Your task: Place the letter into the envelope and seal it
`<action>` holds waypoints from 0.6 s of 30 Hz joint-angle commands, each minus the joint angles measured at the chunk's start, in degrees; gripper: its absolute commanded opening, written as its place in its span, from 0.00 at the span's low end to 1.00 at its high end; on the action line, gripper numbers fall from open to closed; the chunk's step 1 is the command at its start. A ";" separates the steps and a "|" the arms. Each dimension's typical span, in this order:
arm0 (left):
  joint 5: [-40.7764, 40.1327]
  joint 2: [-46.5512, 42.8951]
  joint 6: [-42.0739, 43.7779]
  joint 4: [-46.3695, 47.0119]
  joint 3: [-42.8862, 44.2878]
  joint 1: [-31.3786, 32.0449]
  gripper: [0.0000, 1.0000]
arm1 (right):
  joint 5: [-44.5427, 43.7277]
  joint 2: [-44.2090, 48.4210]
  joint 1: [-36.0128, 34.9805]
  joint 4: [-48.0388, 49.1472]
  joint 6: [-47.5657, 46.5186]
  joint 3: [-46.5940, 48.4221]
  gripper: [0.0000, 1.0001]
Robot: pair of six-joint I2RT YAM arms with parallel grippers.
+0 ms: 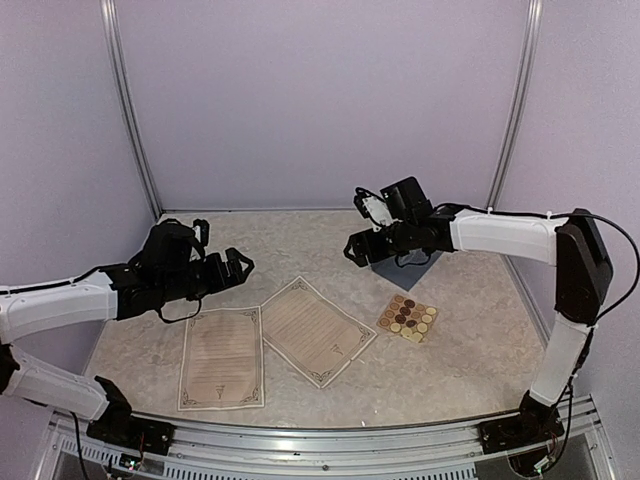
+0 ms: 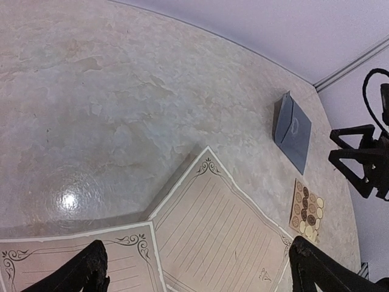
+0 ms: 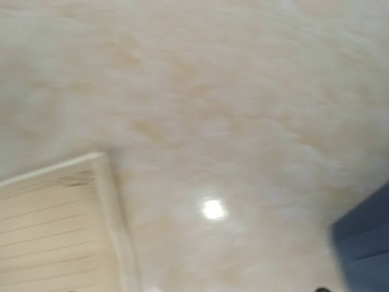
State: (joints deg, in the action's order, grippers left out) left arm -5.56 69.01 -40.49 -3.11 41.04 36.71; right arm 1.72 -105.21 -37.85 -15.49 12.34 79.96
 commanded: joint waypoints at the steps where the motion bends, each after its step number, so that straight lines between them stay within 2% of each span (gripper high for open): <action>1: 1.42 -1.05 -1.38 0.31 -2.26 0.51 0.99 | 12.22 7.61 0.12 4.48 3.78 -6.53 0.81; 8: 5.13 1.33 -4.38 5.83 -6.13 3.39 0.98 | 20.36 11.91 0.07 7.50 12.38 -18.64 0.79; 13: 9.14 3.77 -6.97 12.74 -8.82 4.78 0.98 | 21.00 16.16 0.00 10.68 22.95 -28.57 0.76; 18: 11.58 9.31 -6.80 17.40 -6.92 7.73 0.98 | 21.41 18.59 0.02 14.83 29.11 -36.71 0.74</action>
State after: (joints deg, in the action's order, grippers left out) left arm 2.57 74.56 -46.50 7.31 32.77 42.30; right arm 21.74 -89.34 -37.82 -5.98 33.89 47.29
